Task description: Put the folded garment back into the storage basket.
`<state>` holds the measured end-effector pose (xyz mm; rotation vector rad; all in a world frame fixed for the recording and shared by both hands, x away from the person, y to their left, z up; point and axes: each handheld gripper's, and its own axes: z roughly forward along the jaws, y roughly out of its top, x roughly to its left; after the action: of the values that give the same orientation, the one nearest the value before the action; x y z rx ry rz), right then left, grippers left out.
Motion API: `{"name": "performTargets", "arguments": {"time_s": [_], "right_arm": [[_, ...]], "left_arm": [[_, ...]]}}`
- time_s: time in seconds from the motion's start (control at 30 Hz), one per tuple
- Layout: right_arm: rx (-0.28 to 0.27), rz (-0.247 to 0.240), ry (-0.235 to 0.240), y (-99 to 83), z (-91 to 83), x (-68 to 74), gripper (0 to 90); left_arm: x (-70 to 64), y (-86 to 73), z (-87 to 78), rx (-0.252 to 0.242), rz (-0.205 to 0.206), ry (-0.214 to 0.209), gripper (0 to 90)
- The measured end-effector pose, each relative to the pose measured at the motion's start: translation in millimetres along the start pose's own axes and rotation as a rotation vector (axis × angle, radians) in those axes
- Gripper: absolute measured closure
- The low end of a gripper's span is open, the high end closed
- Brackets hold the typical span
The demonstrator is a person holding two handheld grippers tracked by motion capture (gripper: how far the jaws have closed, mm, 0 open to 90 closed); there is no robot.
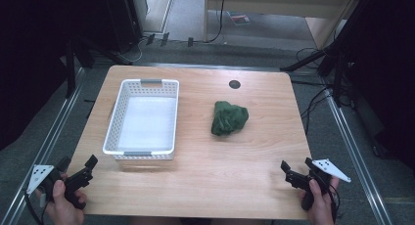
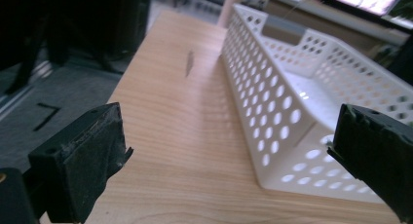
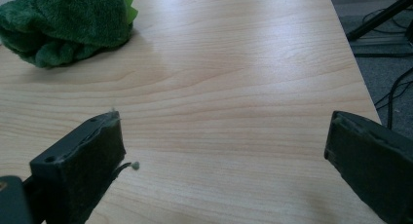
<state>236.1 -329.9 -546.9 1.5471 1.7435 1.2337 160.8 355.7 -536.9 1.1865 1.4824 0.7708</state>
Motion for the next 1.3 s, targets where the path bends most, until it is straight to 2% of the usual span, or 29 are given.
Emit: {"name": "performTargets", "arguments": {"time_s": [0.07,0.17,0.2,0.27,0.33,0.43,0.5,0.7,1.03,1.1,1.13,1.3], "right_arm": [[-0.001,0.002,0.003,-0.1,-0.3,-0.3,1.2],[0.0,0.006,0.003,0.0,-0.3,-0.4,1.2],[0.0,0.003,0.005,0.0,-0.2,-0.5,1.2],[0.001,0.0,0.003,0.2,0.2,-0.2,1.2],[0.003,-0.002,0.001,0.5,0.7,0.0,1.2],[0.005,-0.004,-0.001,0.9,1.6,0.4,1.2],[0.007,-0.007,-0.004,1.1,1.8,0.6,1.2],[0.003,0.0,-0.005,1.0,1.6,0.2,1.2],[0.003,0.002,-0.009,0.7,1.2,0.0,1.2],[0.003,0.003,-0.01,0.6,1.2,0.2,1.2],[0.003,0.002,-0.009,0.6,1.2,0.2,1.2],[0.003,0.001,-0.009,0.6,1.2,0.4,1.2]], "left_arm": [[-2.1,4.7,-4.0,-0.016,0.023,0.002,1.9],[-7.8,15.8,-11.0,-0.053,0.047,0.014,13.0],[-9.5,18.8,-12.9,-0.058,0.052,0.016,13.6],[-13.7,23.0,-15.5,-0.063,0.053,0.013,10.7],[-17.3,25.9,-15.6,-0.04,0.057,-0.001,0.0],[-23.6,28.9,-15.1,-0.027,0.06,0.006,0.0],[-28.3,31.5,-14.8,-0.027,0.062,-0.004,0.0],[-43.3,38.3,-11.7,-0.01,0.098,0.003,0.0],[-77.0,53.1,5.0,0.034,0.126,-0.038,0.0],[-79.3,54.0,6.2,0.036,0.127,-0.043,0.0],[-86.6,56.5,9.9,0.039,0.13,-0.055,0.0],[-103.8,61.0,20.2,0.054,0.148,-0.087,0.0]]}}
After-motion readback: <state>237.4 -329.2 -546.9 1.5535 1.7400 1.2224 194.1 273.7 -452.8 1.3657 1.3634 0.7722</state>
